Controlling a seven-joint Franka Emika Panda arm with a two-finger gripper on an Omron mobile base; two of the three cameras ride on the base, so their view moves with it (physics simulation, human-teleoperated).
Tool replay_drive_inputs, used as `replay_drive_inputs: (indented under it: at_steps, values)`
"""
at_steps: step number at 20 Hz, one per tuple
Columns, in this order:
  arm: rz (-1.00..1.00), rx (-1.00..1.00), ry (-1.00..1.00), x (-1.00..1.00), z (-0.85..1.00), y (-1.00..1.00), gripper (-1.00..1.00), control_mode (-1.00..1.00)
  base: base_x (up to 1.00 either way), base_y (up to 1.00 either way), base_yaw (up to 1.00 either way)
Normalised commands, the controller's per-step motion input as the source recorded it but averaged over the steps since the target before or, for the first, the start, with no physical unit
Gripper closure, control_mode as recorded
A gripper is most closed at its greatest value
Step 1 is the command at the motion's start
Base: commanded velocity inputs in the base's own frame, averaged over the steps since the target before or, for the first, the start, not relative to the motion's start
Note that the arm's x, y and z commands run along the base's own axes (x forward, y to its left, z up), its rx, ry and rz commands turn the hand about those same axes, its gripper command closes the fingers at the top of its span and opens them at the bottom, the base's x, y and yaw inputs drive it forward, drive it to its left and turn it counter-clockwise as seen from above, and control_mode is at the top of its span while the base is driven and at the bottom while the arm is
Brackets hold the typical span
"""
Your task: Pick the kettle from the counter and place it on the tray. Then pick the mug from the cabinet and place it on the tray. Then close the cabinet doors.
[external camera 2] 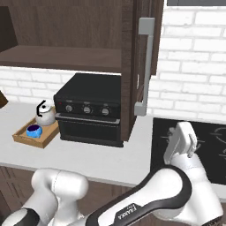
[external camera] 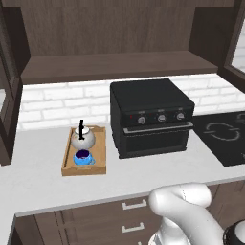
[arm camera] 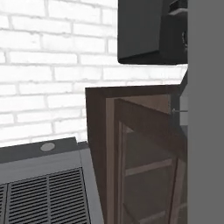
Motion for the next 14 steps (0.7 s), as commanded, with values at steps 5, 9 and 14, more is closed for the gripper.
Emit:
replay_drive_inputs:
  at_steps: [5, 9, 14]
  values:
    - [0.15, 0.06, -0.18, 0.40, 0.72, 0.11, 1.00, -1.00, 0.00, 0.00, 0.00]
    - [0.16, 0.02, -0.15, 0.33, 0.58, 0.16, 1.00, -1.00, 0.00, 0.00, 0.00]
    - [0.14, 0.00, -0.22, 0.03, 0.49, 0.29, 1.00, -1.00, 0.00, 0.00, 0.00]
